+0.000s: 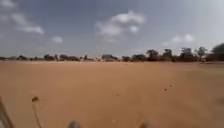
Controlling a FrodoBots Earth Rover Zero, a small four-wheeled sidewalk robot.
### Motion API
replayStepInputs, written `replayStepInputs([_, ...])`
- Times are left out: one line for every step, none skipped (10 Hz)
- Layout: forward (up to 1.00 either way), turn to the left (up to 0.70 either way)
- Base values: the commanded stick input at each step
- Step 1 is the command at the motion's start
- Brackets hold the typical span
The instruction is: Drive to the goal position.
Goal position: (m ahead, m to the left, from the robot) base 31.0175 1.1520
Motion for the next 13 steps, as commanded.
replayStepInputs([1.00,0.00])
replayStepInputs([1.00,0.00])
replayStepInputs([1.00,0.00])
replayStepInputs([1.00,0.00])
replayStepInputs([1.00,0.00])
replayStepInputs([1.00,0.00])
replayStepInputs([1.00,0.00])
replayStepInputs([1.00,0.00])
replayStepInputs([1.00,0.00])
replayStepInputs([1.00,-0.09])
replayStepInputs([1.00,-0.22])
replayStepInputs([1.00,0.00])
replayStepInputs([1.00,0.00])
